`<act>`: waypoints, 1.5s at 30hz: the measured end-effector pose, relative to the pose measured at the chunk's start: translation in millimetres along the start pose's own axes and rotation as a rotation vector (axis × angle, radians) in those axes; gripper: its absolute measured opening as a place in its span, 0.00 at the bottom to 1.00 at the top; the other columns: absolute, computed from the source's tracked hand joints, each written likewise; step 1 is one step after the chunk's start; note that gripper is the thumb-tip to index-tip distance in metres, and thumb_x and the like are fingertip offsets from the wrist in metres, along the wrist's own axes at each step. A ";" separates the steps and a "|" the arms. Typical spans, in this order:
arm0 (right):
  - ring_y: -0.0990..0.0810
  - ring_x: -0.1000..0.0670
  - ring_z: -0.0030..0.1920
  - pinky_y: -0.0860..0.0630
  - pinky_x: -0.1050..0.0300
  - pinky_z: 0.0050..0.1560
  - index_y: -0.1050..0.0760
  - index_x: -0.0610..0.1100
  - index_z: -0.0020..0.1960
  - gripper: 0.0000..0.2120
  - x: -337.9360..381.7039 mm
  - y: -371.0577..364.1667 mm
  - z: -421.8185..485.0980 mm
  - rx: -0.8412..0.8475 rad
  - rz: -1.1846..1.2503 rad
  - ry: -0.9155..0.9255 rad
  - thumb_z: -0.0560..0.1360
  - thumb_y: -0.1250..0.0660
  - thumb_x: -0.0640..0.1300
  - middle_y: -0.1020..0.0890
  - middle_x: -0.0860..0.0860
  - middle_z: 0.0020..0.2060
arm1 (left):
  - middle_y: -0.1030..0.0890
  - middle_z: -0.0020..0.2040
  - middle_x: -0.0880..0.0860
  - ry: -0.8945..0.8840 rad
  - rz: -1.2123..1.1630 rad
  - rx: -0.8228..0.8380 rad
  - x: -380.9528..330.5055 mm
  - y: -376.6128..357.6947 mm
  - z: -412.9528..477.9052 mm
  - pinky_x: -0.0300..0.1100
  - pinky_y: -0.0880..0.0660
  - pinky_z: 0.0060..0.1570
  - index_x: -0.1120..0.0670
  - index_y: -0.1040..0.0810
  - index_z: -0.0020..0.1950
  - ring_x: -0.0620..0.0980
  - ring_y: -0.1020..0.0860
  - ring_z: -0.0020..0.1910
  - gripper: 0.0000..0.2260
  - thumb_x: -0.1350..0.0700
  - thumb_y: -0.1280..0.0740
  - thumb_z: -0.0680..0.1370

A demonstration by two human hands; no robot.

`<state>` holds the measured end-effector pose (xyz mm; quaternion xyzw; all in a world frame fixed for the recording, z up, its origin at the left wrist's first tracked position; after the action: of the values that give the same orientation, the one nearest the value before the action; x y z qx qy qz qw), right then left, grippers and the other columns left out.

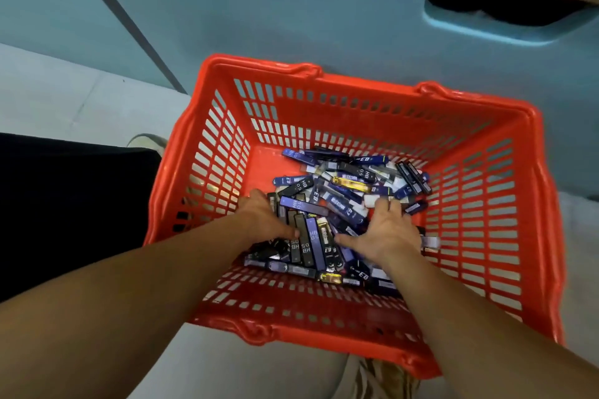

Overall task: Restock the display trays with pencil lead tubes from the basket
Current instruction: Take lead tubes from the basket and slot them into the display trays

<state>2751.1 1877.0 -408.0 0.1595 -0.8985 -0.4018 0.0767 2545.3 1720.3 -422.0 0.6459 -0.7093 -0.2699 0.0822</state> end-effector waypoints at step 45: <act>0.16 0.47 0.51 0.17 0.56 0.42 0.29 0.43 0.67 0.24 34.5 -34.7 9.7 0.525 1.329 -0.110 0.75 0.24 0.37 0.16 0.45 0.53 | 0.17 0.51 0.45 -0.267 -0.298 0.150 -52.0 -45.2 -13.7 0.31 0.22 0.40 0.50 0.26 0.60 0.40 0.20 0.47 0.29 0.61 0.16 0.66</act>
<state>2724.0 1850.0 -440.0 -0.4289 -0.8751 -0.0482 0.2188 2599.1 1765.6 -420.5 0.7065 -0.6286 -0.3088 -0.1015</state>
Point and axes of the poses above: each hand's wrist, its own z-axis towards the middle knuckle, its own y-axis out of the back of the hand, x = y × z, the point moved 7 cm from there along z, towards the middle knuckle
